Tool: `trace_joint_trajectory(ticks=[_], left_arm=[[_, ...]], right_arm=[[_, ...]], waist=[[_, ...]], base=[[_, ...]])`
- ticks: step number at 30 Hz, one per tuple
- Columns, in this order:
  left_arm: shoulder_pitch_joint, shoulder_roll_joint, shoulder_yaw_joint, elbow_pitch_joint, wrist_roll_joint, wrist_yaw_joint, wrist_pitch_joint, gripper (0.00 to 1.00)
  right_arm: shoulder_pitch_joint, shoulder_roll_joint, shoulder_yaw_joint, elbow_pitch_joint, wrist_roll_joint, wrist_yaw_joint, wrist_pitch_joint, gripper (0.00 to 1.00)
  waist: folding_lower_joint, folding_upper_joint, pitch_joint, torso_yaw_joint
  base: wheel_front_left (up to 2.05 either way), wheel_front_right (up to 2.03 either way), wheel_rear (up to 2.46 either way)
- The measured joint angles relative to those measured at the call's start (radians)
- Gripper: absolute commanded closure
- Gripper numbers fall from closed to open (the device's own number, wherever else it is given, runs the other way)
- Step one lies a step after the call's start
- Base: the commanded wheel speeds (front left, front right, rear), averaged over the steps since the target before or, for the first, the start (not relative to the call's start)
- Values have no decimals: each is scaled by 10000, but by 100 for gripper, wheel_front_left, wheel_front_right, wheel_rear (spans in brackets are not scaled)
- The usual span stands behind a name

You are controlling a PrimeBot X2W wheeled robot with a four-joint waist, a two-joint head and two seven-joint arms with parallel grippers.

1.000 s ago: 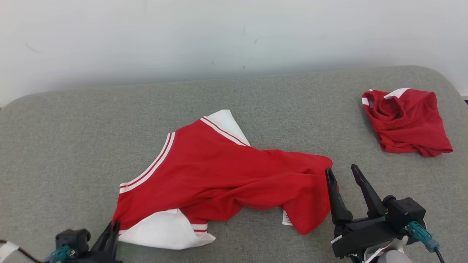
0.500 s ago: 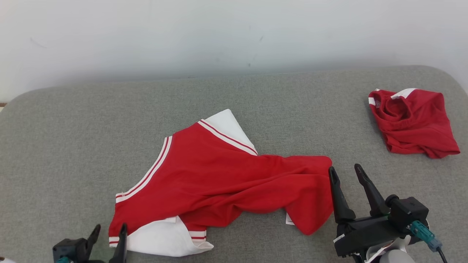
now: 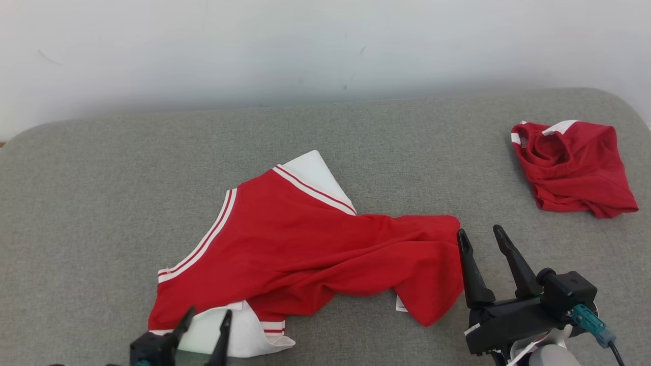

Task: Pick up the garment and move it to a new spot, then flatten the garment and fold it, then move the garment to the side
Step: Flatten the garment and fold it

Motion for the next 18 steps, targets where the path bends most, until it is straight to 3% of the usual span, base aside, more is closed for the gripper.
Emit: trace_joint_trajectory(ticks=[11,18], left_arm=[[-129,-324,-591,1055,245,-291,109,0],[-516,-424,-600,1375,535,-249,6,0]], right_arm=[[-3,-31,107,65,58,0,0,0],[0,-65,125,69,71,0,0,0]], waist=[[0,0,-163,-248],[0,0,-195,-421]], base=[[0,0,0],[0,0,0]])
